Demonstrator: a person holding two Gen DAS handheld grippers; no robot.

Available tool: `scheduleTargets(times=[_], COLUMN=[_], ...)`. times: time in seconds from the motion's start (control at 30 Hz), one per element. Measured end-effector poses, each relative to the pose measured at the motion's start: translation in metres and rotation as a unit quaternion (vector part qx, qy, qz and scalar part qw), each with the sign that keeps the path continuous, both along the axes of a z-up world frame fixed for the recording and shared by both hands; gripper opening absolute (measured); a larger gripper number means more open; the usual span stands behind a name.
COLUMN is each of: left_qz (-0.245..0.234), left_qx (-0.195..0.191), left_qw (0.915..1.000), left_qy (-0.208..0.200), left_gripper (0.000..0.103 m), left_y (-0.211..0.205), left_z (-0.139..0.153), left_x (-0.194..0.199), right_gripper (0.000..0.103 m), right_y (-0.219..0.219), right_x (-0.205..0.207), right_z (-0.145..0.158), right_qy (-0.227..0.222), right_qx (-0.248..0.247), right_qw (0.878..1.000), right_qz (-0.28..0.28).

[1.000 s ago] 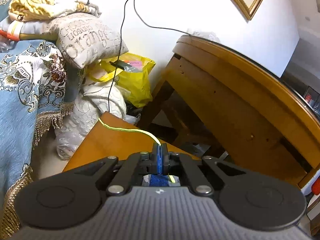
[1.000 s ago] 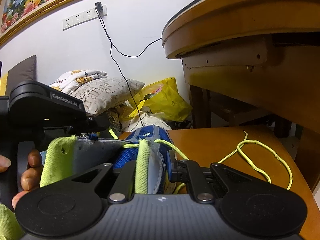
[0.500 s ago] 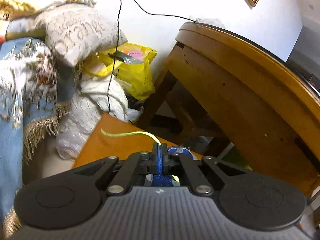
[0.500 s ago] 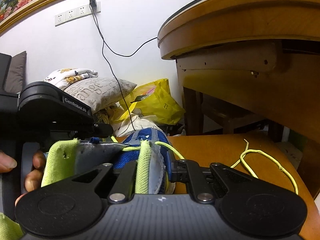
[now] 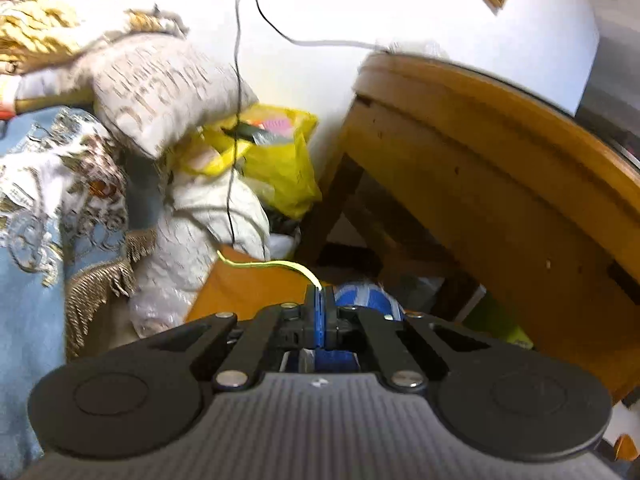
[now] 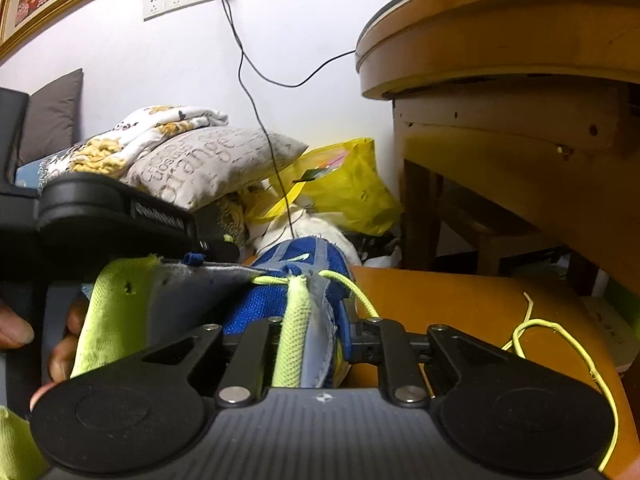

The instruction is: Lace up shoes with both hands

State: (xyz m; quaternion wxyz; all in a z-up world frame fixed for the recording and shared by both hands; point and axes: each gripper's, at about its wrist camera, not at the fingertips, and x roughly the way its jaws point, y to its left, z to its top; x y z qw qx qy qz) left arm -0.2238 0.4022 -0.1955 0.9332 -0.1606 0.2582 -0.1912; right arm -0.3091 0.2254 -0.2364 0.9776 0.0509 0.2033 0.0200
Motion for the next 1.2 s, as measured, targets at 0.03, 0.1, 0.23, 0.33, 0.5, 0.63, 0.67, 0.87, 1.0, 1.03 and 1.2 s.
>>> scheduleTargets(times=[0.03,0.1,0.23,0.33,0.5,0.63,0.67,0.87,1.0,1.03,1.2], left_qz=[0.001,0.004,0.009,0.01,0.028,0.093,0.089,0.005,-0.022,-0.025,-0.038], left_qx=[-0.005,-0.014,0.014,0.049,0.081,0.134,0.117,-0.002,-0.049,-0.062,-0.11], left_qw=[1.0,0.9999,0.9998,0.9984,0.9957,0.9848,0.988,0.9994,0.9961,0.9948,0.9865], left_qy=[0.002,0.005,-0.012,-0.028,-0.036,-0.059,-0.047,0.035,0.069,0.077,0.115], left_gripper=[0.001,0.001,0.001,0.001,0.001,0.001,0.001,0.005,0.045,0.045,0.045], left_y=[0.002,0.007,0.002,-0.006,-0.009,-0.003,0.004,0.027,0.024,0.023,0.017], left_z=[0.001,0.002,0.002,0.001,-0.001,-0.002,-0.001,0.006,0.001,-0.002,-0.013], left_x=[0.0,0.0,-0.003,-0.006,-0.006,-0.006,-0.003,0.002,0.004,0.005,0.009], right_gripper=[0.019,0.022,0.025,0.025,0.025,0.025,0.025,0.025,0.026,0.026,0.028], right_y=[0.0,-0.002,-0.003,-0.003,-0.001,-0.002,-0.003,-0.007,-0.007,-0.007,-0.006], right_x=[0.0,0.0,-0.001,-0.002,-0.001,0.001,0.001,-0.001,-0.001,-0.001,-0.001], right_z=[0.0,0.001,0.001,0.001,0.001,0.001,0.001,0.003,0.002,0.002,0.0], right_qy=[0.001,0.004,0.008,0.011,0.013,0.018,0.018,0.02,0.019,0.019,0.017], right_qx=[0.001,0.004,0.013,0.012,0.009,0.009,0.009,0.01,0.01,0.011,0.012], right_qw=[1.0,1.0,1.0,1.0,1.0,1.0,1.0,1.0,1.0,1.0,1.0], right_qz=[0.002,0.007,0.016,0.018,0.016,0.014,0.015,0.017,0.017,0.017,0.018])
